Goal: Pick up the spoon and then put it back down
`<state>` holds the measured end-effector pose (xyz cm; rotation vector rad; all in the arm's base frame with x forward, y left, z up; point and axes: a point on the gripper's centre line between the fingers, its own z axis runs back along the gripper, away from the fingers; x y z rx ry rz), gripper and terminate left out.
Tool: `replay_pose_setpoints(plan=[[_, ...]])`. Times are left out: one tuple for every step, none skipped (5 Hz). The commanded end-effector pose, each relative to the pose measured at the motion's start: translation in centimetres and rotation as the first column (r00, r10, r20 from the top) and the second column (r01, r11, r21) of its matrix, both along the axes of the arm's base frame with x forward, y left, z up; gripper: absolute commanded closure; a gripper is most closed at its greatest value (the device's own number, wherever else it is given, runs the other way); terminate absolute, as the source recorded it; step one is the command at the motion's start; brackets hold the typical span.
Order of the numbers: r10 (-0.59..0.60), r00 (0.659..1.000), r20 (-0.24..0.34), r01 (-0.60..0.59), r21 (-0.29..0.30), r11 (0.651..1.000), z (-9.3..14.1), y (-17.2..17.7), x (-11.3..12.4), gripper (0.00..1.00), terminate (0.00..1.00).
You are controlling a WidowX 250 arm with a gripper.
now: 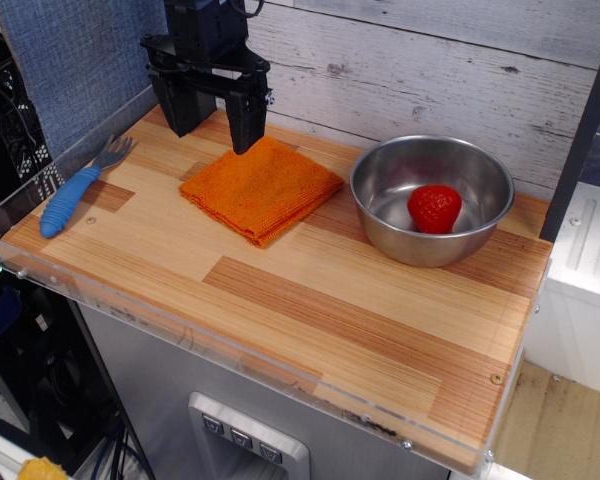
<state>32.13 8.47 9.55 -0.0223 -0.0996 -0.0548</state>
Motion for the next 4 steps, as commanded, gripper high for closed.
replay_pose_setpoints(plan=[[0.000,1.000,0.000,0.000,0.000,1.000,0.0,0.0,0.0,0.00,0.00],[0.022,1.000,0.016,-0.022,0.001,1.000,-0.5,2.0,-1.0,0.00,0.00],[0.054,0.998,0.027,-0.054,-0.015,0.998,-1.6,6.9,-2.0,0.00,0.00],[0.135,0.991,0.023,-0.134,-0.016,0.991,-2.0,11.6,-3.1,0.00,0.00]])
